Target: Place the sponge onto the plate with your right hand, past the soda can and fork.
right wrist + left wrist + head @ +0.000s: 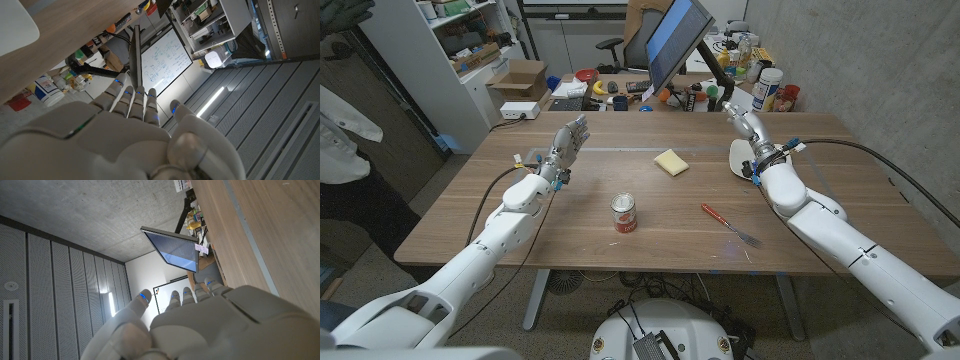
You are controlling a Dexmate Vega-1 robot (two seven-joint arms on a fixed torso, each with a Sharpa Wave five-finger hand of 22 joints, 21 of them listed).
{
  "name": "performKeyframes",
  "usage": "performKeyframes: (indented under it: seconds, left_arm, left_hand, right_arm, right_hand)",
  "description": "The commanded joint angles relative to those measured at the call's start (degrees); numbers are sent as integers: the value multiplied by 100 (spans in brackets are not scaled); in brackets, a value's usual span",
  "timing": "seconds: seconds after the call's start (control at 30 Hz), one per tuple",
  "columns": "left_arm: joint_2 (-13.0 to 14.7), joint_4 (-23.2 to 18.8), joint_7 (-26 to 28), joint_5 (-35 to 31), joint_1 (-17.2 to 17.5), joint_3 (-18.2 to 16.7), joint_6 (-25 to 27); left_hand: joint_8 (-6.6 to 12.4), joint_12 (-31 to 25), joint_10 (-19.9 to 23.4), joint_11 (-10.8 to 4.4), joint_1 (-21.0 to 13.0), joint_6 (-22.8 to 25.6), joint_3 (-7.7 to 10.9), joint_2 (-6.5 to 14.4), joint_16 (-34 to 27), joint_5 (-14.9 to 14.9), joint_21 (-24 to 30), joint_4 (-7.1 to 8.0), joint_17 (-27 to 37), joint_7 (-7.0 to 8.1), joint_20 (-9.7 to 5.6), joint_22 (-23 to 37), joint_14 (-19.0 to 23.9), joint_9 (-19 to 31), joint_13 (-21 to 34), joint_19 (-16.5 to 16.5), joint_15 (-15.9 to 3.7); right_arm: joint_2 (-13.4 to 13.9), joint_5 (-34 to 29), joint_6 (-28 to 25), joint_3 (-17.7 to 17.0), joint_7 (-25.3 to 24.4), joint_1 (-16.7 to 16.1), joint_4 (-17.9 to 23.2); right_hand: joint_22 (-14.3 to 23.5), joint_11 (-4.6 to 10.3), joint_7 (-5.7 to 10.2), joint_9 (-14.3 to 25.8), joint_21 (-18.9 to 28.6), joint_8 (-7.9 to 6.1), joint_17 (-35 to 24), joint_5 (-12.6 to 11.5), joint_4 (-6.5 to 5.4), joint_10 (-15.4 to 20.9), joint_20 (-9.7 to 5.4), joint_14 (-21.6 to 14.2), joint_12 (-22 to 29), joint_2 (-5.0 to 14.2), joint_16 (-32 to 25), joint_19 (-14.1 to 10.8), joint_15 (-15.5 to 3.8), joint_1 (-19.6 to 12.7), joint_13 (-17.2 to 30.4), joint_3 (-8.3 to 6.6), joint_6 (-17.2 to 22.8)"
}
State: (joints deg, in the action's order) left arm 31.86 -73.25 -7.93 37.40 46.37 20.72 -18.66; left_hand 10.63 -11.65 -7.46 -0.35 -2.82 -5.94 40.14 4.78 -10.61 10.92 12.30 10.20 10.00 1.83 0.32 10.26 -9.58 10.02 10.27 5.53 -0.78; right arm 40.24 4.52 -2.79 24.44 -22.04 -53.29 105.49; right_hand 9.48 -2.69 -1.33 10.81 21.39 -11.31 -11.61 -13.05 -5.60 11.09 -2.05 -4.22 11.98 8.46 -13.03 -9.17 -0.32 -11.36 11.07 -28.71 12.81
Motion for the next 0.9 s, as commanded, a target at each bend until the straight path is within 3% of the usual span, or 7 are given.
performKeyframes:
  seconds: [0.03,0.17,0.23,0.27,0.6,0.9]
  left_arm:
    - [23,-2,12,-11,20,-16,-41]
    - [23,-6,3,2,20,-17,-30]
    - [51,-27,2,-16,28,-13,-18]
    - [57,-39,15,-12,36,-20,-9]
    - [80,-81,58,-18,66,-46,-19]
    - [121,-156,96,-23,93,-61,21]
  left_hand:
    - [-1,-16,-35,26,38,-31,38,547,-23,7,36,-1,31,-21,31,23,-71,8,19,-22,25]
    - [-7,-12,-39,30,44,-41,37,543,-22,6,34,0,33,-27,35,24,-72,8,20,-21,28]
    - [-8,-8,-46,15,48,-44,36,539,-21,5,33,0,34,-21,33,25,-70,8,20,-22,33]
    - [-12,-5,-52,8,53,-53,30,526,-19,3,33,-1,36,-32,29,25,-75,9,21,-23,50]
    - [-22,7,-75,34,96,-86,-7,481,-35,-8,40,4,49,-90,-12,31,-30,9,22,-57,155]
    - [-10,6,-66,32,110,-53,-15,485,-38,-7,42,2,51,5,-6,33,-9,9,23,-74,170]
  right_arm:
    - [97,-886,-468,251,-23,288,232]
    - [85,-1194,-653,338,-81,358,290]
    - [28,-1194,-430,359,-77,414,146]
    - [56,-1391,-723,426,-51,463,258]
    - [112,-2165,-1159,677,53,698,464]
    - [149,-2946,-1567,937,200,868,626]
  right_hand:
    - [27,59,48,10,-44,-17,-32,10,7,18,-207,-12,14,246,-3,29,-73,-89,35,-71,29]
    - [27,64,55,12,-72,-14,-38,11,-2,9,-263,5,7,284,2,54,-96,-113,37,-107,24]
    - [27,57,44,13,-79,-17,-39,12,-2,10,-281,7,7,292,2,53,-101,-124,38,-120,32]
    - [26,53,13,14,-86,-30,-38,13,6,27,-251,-7,10,310,-2,24,-67,-161,39,-162,70]
    - [23,57,-11,19,-113,-38,-36,25,32,46,-299,-23,9,329,-4,-45,-89,-277,45,-289,113]
    - [23,66,-4,22,-142,-27,-30,37,67,30,-300,-20,-3,336,3,-67,-97,-376,48,-393,100]
